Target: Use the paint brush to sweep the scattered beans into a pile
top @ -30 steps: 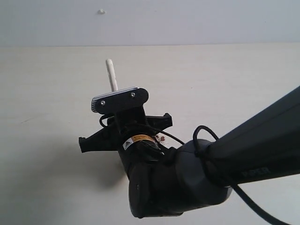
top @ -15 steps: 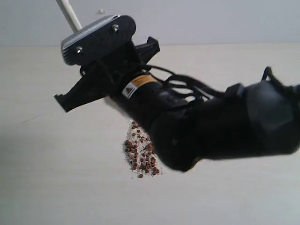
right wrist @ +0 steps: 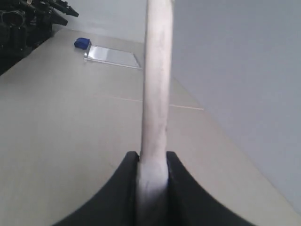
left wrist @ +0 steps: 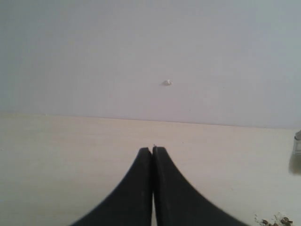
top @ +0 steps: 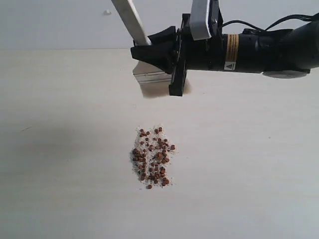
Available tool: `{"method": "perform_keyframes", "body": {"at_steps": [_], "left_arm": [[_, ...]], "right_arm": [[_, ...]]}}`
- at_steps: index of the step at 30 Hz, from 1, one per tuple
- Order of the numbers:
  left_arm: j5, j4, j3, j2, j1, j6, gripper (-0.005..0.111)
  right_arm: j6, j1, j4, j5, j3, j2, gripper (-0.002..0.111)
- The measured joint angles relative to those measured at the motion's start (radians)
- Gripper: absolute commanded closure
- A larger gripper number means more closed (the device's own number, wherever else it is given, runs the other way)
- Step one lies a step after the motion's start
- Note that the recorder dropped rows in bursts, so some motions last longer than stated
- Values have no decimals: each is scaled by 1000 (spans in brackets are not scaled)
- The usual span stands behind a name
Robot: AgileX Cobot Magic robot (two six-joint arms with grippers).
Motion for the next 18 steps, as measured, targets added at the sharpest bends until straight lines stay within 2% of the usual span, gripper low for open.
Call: {"method": "perform_keyframes", "body": {"at_steps": [7,12,18], "left_arm": [[0,0,0,0,0,0,107],[0,0,0,0,0,0,107],[0,0,0,0,0,0,107]], "right_arm": [[-29,-14,-71,-16,-213,276,108],[-31,-14,-165,-16,-275,323,108],[-57,-12,-140,-18,-290,327,108]]}}
